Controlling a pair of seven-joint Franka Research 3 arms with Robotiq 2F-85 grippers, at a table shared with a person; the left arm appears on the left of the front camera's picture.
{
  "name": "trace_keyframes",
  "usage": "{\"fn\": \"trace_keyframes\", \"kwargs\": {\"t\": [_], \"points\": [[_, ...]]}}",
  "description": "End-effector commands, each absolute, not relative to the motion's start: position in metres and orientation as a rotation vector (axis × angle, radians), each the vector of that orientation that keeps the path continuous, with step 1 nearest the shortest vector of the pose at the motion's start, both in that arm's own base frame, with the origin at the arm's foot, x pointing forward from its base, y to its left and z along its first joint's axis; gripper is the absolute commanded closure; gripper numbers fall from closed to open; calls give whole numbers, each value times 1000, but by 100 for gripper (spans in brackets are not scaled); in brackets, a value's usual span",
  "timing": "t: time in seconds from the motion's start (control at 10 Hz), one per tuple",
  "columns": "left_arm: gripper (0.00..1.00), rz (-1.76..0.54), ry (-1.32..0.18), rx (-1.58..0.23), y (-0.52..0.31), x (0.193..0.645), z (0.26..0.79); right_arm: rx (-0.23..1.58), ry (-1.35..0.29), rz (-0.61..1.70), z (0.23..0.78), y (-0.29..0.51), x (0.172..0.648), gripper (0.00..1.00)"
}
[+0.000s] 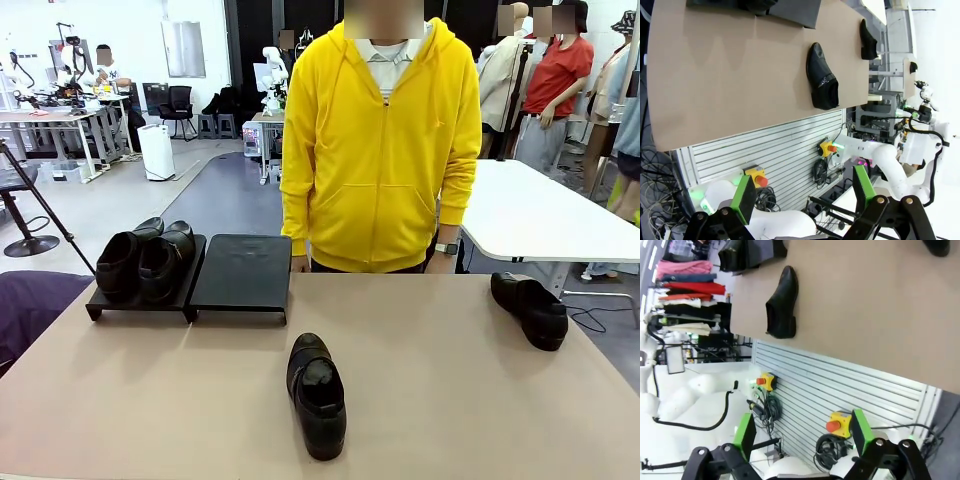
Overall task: Organize the shoes by placing them on the stand.
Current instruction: Pick up one Shoe and place it in the middle of the table, then place the Shoe from the middle of the table onto the Shoes Stand.
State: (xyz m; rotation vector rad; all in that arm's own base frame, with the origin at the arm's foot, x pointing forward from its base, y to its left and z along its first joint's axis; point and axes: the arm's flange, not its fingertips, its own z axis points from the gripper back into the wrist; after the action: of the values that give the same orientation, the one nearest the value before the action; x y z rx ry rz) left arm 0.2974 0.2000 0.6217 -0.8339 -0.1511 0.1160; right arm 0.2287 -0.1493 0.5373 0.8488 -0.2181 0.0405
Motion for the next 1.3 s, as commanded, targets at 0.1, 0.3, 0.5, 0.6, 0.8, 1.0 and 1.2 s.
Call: {"fn": "trace_keyframes", "kwargs": {"t": [0.1, 0.3, 0.5, 0.6, 0.8, 1.0, 1.2], "points": [[0, 116, -143, -824, 199, 294, 621, 859, -216, 79, 550, -142, 221, 0], [0, 116, -143, -824, 199, 294, 621, 859, -216, 79, 550, -142, 221, 0], [0, 116, -143, -824, 199, 294, 621, 859, -216, 79, 550, -142, 221, 0], [0, 116, -143, -824, 199, 294, 621, 859, -216, 79, 550, -142, 221, 0], [0, 116, -143, -824, 199, 294, 621, 859, -216, 79, 550, -142, 221, 0], [0, 191, -116, -760, 163, 308, 624, 859, -216, 79, 550, -142, 221, 0], [0, 77, -60, -729, 58, 332, 624, 859, -216, 79, 550, -142, 221, 0]]}}
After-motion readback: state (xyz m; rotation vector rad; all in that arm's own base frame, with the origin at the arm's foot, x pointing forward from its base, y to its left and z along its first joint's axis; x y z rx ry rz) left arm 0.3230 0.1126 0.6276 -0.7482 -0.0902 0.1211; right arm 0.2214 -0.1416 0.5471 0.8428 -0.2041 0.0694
